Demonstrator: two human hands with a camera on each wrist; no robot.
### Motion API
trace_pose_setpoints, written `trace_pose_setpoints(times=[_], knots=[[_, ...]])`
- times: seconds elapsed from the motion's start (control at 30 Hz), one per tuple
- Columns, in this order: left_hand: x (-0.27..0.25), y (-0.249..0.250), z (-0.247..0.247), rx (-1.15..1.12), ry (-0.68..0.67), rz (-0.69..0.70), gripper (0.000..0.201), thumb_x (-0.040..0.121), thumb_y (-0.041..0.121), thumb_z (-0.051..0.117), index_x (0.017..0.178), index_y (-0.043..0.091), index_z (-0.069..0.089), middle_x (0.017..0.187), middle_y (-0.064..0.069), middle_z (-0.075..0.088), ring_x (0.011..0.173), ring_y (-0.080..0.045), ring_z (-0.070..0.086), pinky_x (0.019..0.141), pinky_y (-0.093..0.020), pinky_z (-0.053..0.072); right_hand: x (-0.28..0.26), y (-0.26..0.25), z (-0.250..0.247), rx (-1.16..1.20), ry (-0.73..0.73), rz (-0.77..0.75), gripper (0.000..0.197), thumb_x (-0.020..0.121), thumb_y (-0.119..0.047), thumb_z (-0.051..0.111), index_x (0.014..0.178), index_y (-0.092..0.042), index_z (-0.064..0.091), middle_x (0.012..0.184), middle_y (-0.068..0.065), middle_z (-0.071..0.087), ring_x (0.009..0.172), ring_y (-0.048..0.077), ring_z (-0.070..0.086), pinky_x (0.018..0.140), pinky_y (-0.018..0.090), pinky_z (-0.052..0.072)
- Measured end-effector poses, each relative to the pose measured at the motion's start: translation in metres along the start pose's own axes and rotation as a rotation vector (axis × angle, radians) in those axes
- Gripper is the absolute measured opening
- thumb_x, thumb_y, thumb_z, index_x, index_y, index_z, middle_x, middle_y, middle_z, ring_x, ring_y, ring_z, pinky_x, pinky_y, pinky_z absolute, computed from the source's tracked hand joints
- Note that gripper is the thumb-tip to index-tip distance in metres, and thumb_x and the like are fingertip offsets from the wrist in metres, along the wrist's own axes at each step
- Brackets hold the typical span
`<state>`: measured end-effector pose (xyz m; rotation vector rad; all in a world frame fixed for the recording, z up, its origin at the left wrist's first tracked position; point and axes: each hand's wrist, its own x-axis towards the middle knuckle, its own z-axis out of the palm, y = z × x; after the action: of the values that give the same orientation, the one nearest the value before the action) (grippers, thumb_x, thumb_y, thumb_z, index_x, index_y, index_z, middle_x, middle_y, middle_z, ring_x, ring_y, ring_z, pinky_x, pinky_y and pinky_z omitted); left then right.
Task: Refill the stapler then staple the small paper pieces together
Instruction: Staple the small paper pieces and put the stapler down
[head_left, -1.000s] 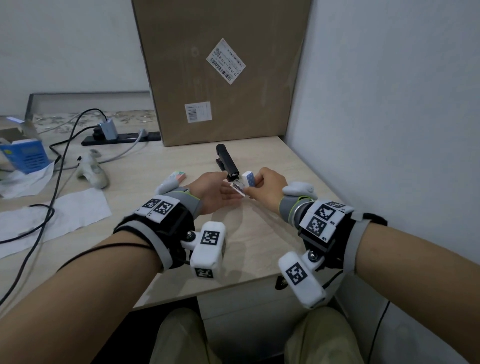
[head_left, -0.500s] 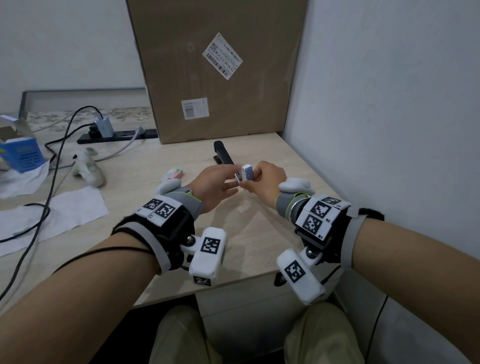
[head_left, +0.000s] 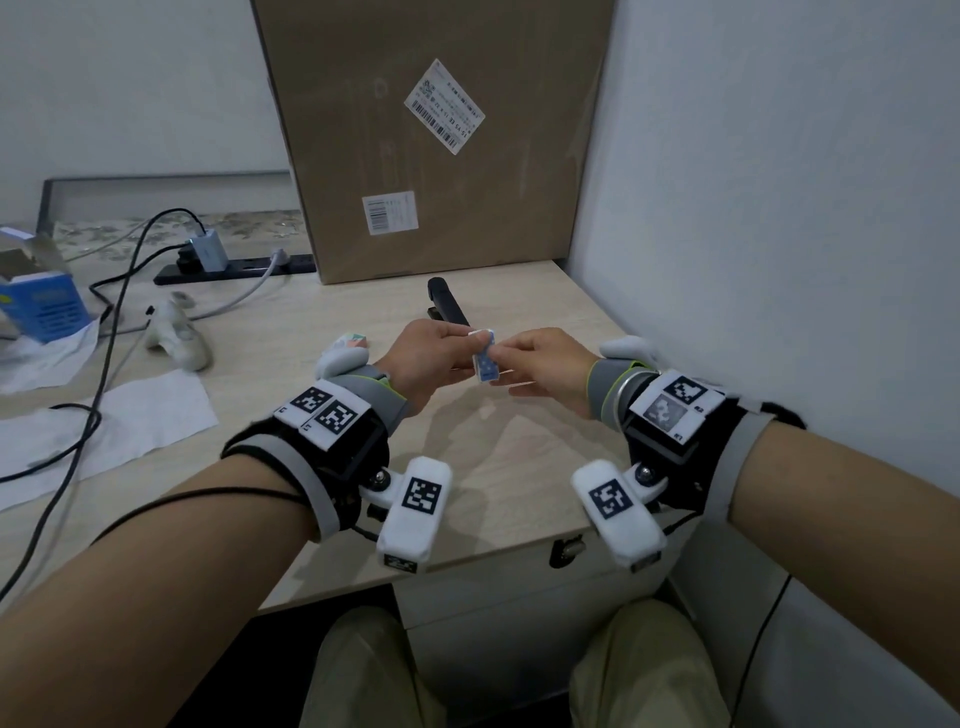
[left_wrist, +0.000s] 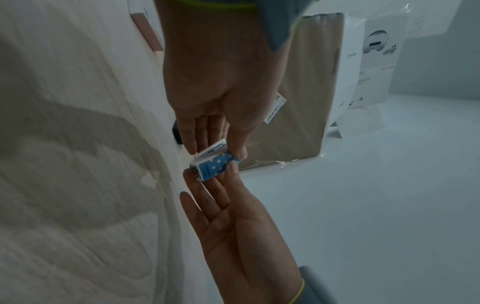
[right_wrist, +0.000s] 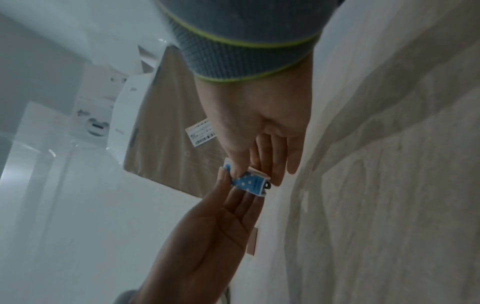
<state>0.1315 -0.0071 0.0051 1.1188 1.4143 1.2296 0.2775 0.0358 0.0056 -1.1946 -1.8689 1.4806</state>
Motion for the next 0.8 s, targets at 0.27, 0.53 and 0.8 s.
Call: trace_pose_setpoints(times=[0.27,0.53,0.8], knots=[[0.000,0.005,0.003,-0.025,0.065,0.003,0.029,0.090,0.010,0.058,0.111,-0.010,0.062,0.088,-0.016,0.066,0.078,-0.021,0.064,0.085,-0.030,0.053,0.003,-0.005,0.001,-0.015,0.049,-0.006,0.018,0.092,-0.021,0.058,0.077,-0.012,0.063,0.096,0.015,0.067,0.084,0.022,0.065,0.086,0.034,0.054],[0.003,0.007,0.004,-0.075,0.046,-0.078,0.017,0.090,0.008,0.056,0.099,-0.005,0.063,0.088,-0.015,0.064,0.078,-0.023,0.063,0.087,-0.031,0.052,0.009,-0.001,0.006,-0.060,0.126,-0.010,0.019,0.091,-0.020,0.058,0.091,-0.004,0.068,0.094,0.015,0.066,0.081,0.022,0.063,0.079,0.032,0.055],[0.008,0.013,0.004,-0.185,-0.002,-0.177,0.024,0.092,0.021,0.056,0.105,0.001,0.058,0.089,-0.011,0.067,0.059,-0.011,0.070,0.064,-0.018,0.058,0.016,-0.006,0.005,-0.198,0.213,-0.075,0.013,0.077,-0.026,0.073,0.078,-0.017,0.063,0.085,0.009,0.073,0.078,0.021,0.072,0.078,0.035,0.056]])
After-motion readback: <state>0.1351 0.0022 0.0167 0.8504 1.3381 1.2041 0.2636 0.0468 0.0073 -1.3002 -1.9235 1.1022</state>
